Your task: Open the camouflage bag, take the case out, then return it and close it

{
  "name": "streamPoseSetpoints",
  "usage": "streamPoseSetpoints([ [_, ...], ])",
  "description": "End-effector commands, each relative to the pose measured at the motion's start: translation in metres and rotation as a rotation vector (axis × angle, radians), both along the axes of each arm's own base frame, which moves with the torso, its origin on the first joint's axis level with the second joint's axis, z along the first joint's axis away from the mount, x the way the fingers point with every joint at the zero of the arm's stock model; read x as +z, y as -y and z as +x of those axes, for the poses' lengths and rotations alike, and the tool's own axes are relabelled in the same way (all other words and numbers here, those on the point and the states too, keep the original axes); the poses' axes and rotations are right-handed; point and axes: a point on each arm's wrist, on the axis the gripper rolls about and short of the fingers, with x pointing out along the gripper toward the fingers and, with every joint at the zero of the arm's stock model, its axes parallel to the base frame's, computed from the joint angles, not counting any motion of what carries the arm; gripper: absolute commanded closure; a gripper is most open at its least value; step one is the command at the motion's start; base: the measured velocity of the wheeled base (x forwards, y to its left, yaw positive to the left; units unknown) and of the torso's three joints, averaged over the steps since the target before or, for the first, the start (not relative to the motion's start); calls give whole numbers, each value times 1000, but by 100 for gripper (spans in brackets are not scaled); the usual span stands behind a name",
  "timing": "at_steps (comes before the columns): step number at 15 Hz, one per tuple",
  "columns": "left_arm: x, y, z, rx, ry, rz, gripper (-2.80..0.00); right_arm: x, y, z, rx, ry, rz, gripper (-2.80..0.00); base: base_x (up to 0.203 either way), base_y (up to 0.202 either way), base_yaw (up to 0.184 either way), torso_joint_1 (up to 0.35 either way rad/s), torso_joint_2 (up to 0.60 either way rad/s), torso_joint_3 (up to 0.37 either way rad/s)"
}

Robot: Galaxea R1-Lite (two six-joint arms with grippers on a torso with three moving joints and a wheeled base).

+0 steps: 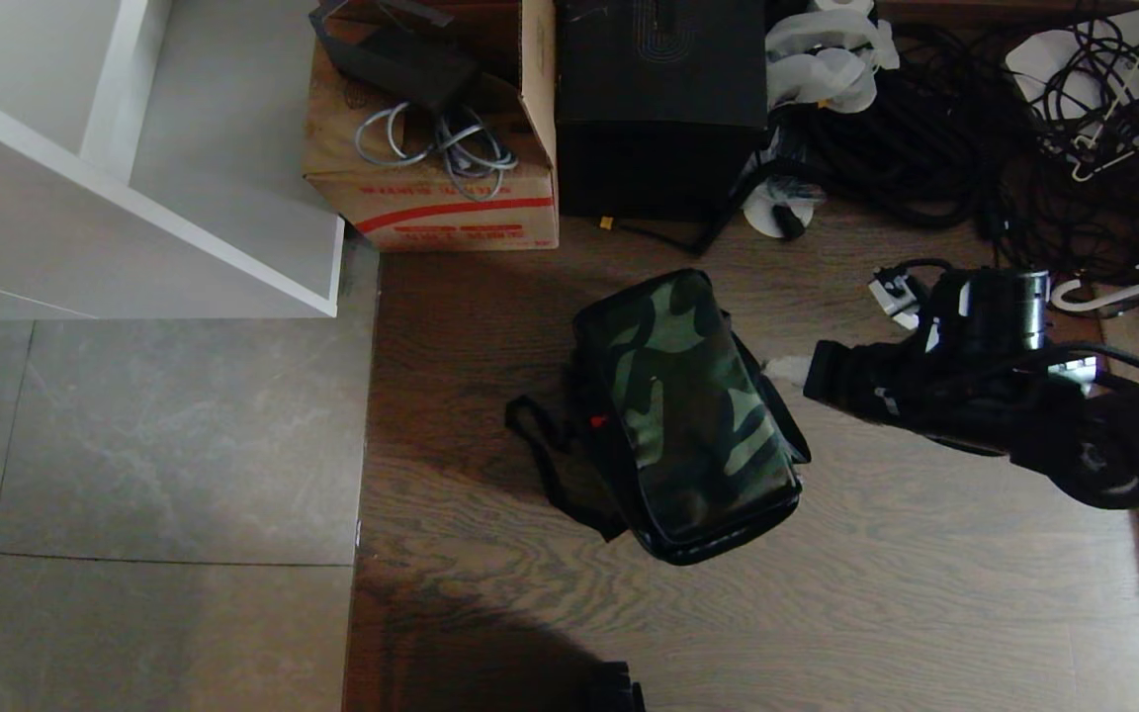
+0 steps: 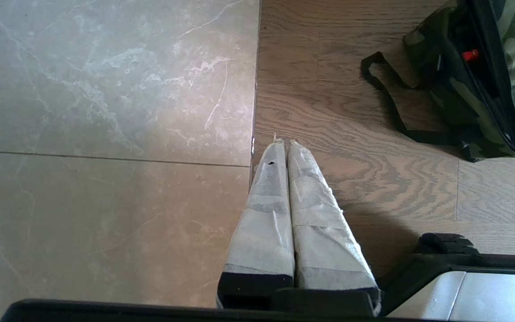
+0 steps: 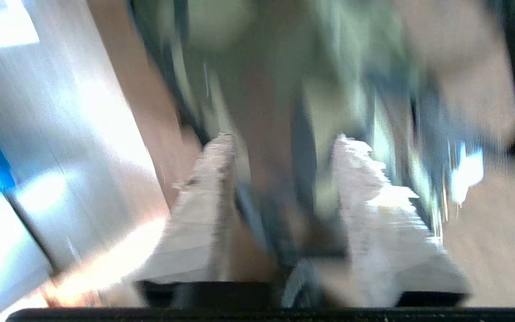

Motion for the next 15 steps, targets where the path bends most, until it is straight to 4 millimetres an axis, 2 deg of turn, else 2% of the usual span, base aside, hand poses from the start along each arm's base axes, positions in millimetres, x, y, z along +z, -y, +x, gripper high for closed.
streamPoseSetpoints([
  [1, 0, 0, 0, 0, -2, 0, 0, -18, -7, 43, -24, -20, 38, 0, 0, 0, 0, 0, 0, 0],
  [4, 0, 0, 0, 0, -2, 0, 0, -28, -15, 79, -54, 50, 106, 0, 0, 0, 0, 0, 0, 0],
  [8, 0, 0, 0, 0, -2, 0, 0, -24, -22, 112, -93, 163, 138, 0, 0, 0, 0, 0, 0, 0],
  [9, 0, 0, 0, 0, -2, 0, 0, -29, -23, 118, -110, 160, 138, 0, 0, 0, 0, 0, 0, 0],
  [12, 0, 0, 0, 0, 0, 0, 0, -41, -36, 112, -92, 112, 136, 0, 0, 0, 0, 0, 0, 0],
  [15, 0, 0, 0, 0, -1, 0, 0, -30, -43, 99, -89, 13, 190, 0, 0, 0, 0, 0, 0, 0],
])
